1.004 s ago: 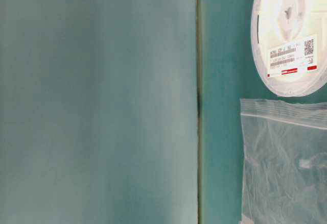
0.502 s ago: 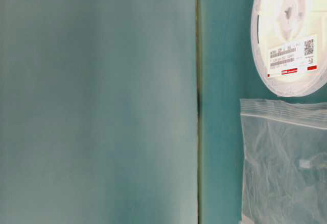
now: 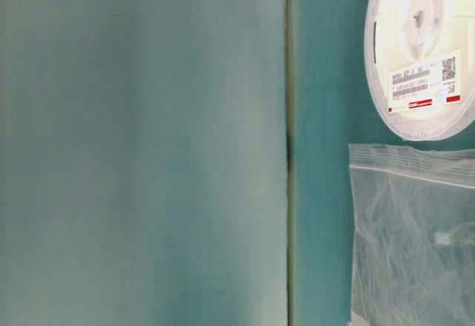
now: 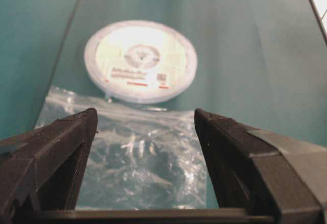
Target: Take out the reel from the clear zip bag.
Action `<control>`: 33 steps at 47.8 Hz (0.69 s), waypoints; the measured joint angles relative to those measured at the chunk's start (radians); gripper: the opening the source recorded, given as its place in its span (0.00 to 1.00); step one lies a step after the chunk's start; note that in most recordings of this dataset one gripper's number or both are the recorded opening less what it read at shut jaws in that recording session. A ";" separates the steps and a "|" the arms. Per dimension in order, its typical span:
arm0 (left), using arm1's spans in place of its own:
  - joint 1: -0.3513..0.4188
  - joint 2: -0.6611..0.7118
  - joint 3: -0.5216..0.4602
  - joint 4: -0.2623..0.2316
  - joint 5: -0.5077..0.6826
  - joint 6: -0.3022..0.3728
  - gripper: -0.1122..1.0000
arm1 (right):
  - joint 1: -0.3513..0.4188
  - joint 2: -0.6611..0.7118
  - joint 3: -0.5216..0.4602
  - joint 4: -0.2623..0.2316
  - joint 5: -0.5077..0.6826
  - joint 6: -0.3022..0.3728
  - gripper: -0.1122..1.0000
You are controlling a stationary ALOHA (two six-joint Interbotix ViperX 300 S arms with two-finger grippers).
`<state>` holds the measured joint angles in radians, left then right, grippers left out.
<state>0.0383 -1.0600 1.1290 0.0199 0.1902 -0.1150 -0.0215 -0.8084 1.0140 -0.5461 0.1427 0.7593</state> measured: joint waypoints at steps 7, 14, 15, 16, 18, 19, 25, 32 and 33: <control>-0.002 0.000 0.000 0.000 0.000 -0.002 0.86 | 0.000 -0.002 0.002 0.000 0.000 0.000 0.88; -0.002 0.000 0.000 0.000 0.000 -0.002 0.86 | 0.000 -0.002 0.005 0.000 0.000 0.000 0.88; 0.000 0.000 0.000 0.000 0.000 0.000 0.86 | -0.002 -0.003 0.005 0.000 -0.002 0.000 0.88; 0.000 0.000 0.000 0.000 0.000 0.000 0.86 | 0.000 -0.003 0.005 0.000 0.000 0.000 0.88; 0.000 0.000 0.000 0.000 0.000 0.000 0.86 | 0.000 -0.003 0.006 0.002 0.000 0.000 0.88; 0.000 0.000 0.000 0.000 0.000 0.000 0.86 | 0.000 -0.003 0.006 0.002 0.000 0.000 0.88; 0.000 0.000 0.000 0.000 0.000 0.000 0.86 | 0.000 -0.003 0.006 0.000 -0.002 0.000 0.88; 0.000 0.000 0.000 0.000 0.000 0.000 0.86 | 0.000 -0.005 0.008 0.000 0.000 0.000 0.88; 0.000 0.000 0.000 0.000 0.000 0.000 0.86 | 0.000 -0.003 0.008 0.000 0.000 0.000 0.88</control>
<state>0.0383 -1.0600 1.1290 0.0199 0.1902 -0.1150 -0.0215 -0.8115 1.0216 -0.5461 0.1427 0.7593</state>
